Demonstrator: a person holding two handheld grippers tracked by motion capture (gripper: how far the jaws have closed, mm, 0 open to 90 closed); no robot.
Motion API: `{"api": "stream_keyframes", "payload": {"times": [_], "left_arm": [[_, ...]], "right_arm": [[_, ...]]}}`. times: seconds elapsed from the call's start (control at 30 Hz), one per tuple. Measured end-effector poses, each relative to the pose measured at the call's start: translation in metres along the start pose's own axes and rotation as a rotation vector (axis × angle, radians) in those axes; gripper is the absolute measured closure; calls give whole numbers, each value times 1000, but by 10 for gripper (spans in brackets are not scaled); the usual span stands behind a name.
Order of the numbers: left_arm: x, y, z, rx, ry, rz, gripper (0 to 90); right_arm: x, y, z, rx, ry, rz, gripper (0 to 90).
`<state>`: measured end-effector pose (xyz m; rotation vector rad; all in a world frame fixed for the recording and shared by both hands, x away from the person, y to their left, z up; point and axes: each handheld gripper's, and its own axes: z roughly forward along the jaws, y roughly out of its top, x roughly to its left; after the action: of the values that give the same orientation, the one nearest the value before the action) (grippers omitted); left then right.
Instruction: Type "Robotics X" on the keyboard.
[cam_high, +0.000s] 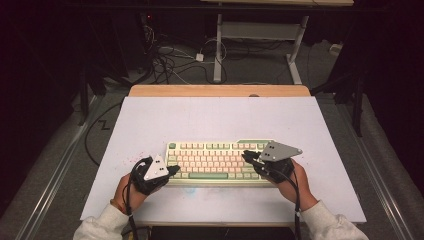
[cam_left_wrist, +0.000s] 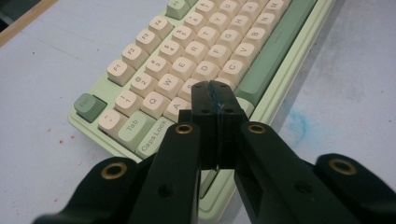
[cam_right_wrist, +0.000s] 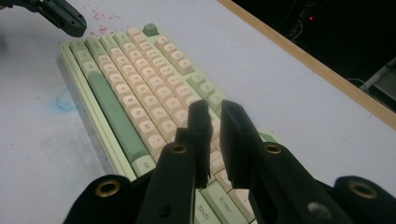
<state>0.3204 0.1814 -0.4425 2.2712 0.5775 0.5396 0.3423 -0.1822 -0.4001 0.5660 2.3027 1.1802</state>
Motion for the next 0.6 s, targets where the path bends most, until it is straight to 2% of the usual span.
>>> {"api": "stream_keyframes", "payload": {"times": [0.37, 0.6], "left_arm": [[-1, 3, 2, -3, -7, 5, 873], [-3, 9, 6, -10, -24, 12, 874]], "right_arm": [[1, -2, -3, 2, -4, 2, 795], [2, -3, -7, -1, 7, -7, 881]]}}
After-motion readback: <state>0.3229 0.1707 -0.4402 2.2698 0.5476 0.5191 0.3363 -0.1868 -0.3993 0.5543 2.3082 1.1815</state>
